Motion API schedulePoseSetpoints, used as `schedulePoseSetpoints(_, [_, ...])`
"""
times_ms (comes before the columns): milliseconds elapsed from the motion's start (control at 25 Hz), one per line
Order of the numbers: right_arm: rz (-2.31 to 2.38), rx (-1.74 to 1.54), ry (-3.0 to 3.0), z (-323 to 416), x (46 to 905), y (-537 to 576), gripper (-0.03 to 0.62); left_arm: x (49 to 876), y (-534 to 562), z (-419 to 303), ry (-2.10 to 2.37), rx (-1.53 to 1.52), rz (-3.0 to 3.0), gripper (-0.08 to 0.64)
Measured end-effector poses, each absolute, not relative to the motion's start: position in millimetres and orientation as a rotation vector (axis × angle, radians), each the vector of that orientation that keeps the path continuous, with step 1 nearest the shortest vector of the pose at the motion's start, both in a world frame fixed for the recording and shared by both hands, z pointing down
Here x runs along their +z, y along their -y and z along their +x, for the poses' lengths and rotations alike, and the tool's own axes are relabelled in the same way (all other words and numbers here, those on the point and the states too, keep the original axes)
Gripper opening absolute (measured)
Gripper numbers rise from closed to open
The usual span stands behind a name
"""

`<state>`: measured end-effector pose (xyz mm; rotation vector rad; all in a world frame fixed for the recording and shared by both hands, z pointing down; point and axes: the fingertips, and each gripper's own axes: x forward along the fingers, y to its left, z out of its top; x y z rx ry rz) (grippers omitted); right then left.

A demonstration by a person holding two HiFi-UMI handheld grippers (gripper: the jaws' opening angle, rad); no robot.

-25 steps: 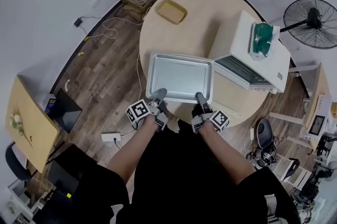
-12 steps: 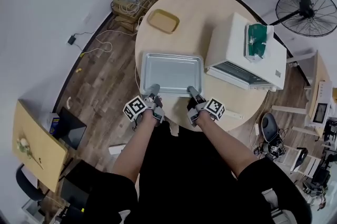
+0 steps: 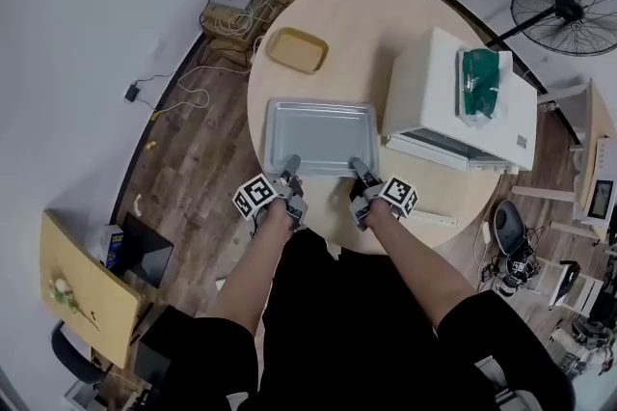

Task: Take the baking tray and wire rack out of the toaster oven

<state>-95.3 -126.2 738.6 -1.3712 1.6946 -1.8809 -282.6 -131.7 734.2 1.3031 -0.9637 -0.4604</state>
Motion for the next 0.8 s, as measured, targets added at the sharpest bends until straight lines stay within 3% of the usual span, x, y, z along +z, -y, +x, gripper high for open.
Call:
schedulePoseSetpoints(560, [-1.509, -1.952, -1.813, -100, 762, 146, 0.115, 761, 159, -275, 0.871, -0.095, 1.402, 0.114])
schedulePoseSetpoints(800, [-1.527, -2.029, -1.898, -106, 767, 141, 0.157, 763, 161, -276, 0.874, 0.076, 1.388, 0.131])
